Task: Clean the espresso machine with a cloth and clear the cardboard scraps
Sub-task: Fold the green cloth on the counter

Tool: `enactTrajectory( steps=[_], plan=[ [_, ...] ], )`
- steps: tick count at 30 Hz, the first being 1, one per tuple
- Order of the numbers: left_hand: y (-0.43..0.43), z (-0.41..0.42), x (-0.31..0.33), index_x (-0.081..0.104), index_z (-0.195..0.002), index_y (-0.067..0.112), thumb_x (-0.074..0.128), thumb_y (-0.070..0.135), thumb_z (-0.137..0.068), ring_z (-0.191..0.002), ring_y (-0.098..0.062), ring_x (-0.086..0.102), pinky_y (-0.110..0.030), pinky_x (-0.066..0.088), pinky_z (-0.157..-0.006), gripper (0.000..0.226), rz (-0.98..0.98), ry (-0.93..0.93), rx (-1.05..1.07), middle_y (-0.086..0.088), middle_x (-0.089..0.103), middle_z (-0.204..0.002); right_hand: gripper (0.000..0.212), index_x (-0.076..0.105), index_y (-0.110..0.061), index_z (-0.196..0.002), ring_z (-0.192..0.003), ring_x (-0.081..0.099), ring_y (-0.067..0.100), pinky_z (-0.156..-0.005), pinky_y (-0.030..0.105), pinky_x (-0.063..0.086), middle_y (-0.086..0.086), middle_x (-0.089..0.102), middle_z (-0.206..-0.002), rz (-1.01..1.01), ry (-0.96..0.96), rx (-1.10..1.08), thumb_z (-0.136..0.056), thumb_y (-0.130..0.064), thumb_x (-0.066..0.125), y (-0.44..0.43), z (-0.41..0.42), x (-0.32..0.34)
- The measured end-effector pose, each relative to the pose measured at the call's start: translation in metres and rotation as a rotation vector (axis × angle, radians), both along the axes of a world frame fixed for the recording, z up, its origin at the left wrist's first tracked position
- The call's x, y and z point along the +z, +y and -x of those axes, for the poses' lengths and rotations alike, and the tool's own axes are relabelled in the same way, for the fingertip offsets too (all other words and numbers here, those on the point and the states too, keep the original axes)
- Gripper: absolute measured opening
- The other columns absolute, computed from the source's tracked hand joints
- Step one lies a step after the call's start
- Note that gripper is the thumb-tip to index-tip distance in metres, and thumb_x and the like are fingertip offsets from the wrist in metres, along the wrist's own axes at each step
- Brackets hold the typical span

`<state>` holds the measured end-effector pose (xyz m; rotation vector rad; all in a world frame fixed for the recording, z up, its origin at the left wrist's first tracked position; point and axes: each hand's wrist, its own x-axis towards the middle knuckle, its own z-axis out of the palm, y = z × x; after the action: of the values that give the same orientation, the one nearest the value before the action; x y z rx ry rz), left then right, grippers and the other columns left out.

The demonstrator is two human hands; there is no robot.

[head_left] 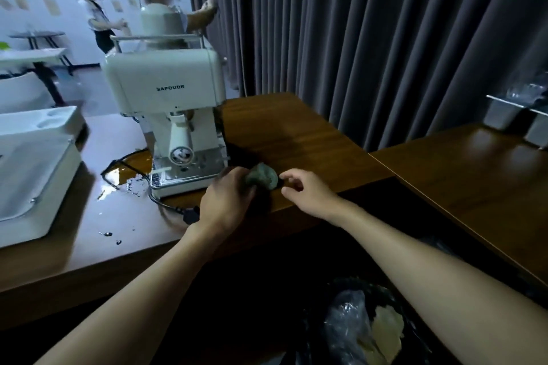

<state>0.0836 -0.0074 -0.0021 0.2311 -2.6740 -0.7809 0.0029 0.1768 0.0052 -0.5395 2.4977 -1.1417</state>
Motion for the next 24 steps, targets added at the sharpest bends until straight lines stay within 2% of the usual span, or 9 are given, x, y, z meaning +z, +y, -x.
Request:
enactTrajectory(
  steps=[2,5,7,9,10,12,16,21,24],
  plan=[
    [-0.003,0.005,-0.002,0.063,-0.127,0.023,0.067,0.029,-0.093,-0.108,-0.027,0.066,-0.042,0.056,-0.087,0.035,-0.008,-0.031,0.018,-0.003,0.067,-0.123,0.034,0.047,-0.044,-0.133,-0.136,0.030,0.024,-0.113,0.049,0.019,-0.004,0.044,-0.144,-0.137,0.003,0.043,-0.099,-0.043,0.046,-0.015,0.007,-0.004],
    [-0.007,0.011,-0.005,0.068,-0.120,0.018,0.068,0.019,-0.092,-0.105,-0.025,0.067,-0.037,0.055,-0.087,0.028,-0.016,-0.002,0.013,-0.005,0.071,-0.118,0.040,0.042,-0.038,-0.141,-0.142,0.020,0.025,-0.112,0.052,0.012,-0.002,0.039,-0.148,-0.218,0.024,0.059,-0.102,-0.043,0.039,-0.028,0.014,-0.008],
    [-0.007,0.015,-0.004,0.071,-0.115,0.013,0.067,0.013,-0.093,-0.104,-0.024,0.067,-0.032,0.052,-0.087,0.023,-0.024,0.023,-0.003,-0.006,0.072,-0.115,0.040,0.043,-0.031,-0.143,-0.141,0.024,0.023,-0.115,0.051,0.015,-0.003,0.039,-0.149,-0.204,0.063,0.061,-0.104,-0.038,0.038,-0.029,0.017,-0.008],
    [-0.003,0.021,-0.002,0.072,-0.113,0.011,0.065,0.010,-0.094,-0.101,-0.023,0.067,-0.033,0.053,-0.085,0.021,-0.050,0.047,-0.019,-0.006,0.072,-0.113,0.038,0.047,-0.022,-0.141,-0.126,0.046,0.018,-0.111,0.040,0.033,-0.002,0.041,-0.147,-0.077,0.095,-0.003,-0.104,-0.030,0.040,-0.022,0.023,-0.004],
    [0.001,0.024,0.000,0.072,-0.113,0.011,0.065,0.008,-0.094,-0.098,-0.021,0.067,-0.033,0.055,-0.084,0.021,-0.078,0.062,-0.033,-0.005,0.072,-0.112,0.038,0.048,-0.018,-0.140,-0.105,0.056,0.013,-0.096,0.026,0.047,-0.001,0.044,-0.144,0.004,0.110,-0.052,-0.104,-0.026,0.041,-0.017,0.027,-0.002],
    [0.010,0.031,0.003,0.071,-0.114,0.011,0.066,0.007,-0.094,-0.093,-0.020,0.067,-0.037,0.057,-0.081,0.021,-0.138,0.094,-0.073,-0.005,0.071,-0.112,0.037,0.050,-0.011,-0.139,-0.068,0.053,0.006,-0.055,0.013,0.045,0.002,0.051,-0.132,0.111,0.134,-0.153,-0.103,-0.017,0.042,-0.002,0.035,0.005],
    [0.038,0.051,0.014,0.068,-0.120,0.010,0.065,0.011,-0.097,-0.096,-0.022,0.066,-0.042,0.058,-0.088,0.023,-0.226,0.102,-0.150,-0.006,0.068,-0.119,0.032,0.061,-0.010,-0.126,-0.093,0.055,0.011,-0.073,0.016,0.041,0.006,0.059,-0.128,0.177,0.299,-0.301,-0.099,-0.010,0.045,0.031,0.056,0.019],
    [0.057,0.080,0.016,0.066,-0.125,0.016,0.061,0.029,-0.099,-0.108,-0.017,0.065,-0.040,0.056,-0.093,0.029,-0.186,0.078,-0.087,-0.001,0.069,-0.122,0.017,0.065,-0.014,-0.089,-0.063,0.051,0.007,-0.054,0.021,0.038,-0.001,0.060,-0.079,0.090,0.289,-0.370,-0.097,-0.014,0.050,0.073,0.081,0.021],
    [0.058,0.091,0.008,0.065,-0.126,0.012,0.061,0.034,-0.099,-0.114,-0.023,0.062,-0.038,0.053,-0.095,0.036,-0.124,-0.025,-0.069,-0.006,0.064,-0.127,0.013,0.064,-0.012,-0.087,-0.073,0.057,0.017,-0.055,0.025,0.041,0.003,0.063,-0.084,-0.017,0.256,-0.315,-0.095,-0.016,0.054,0.088,0.094,0.010]
  ],
)
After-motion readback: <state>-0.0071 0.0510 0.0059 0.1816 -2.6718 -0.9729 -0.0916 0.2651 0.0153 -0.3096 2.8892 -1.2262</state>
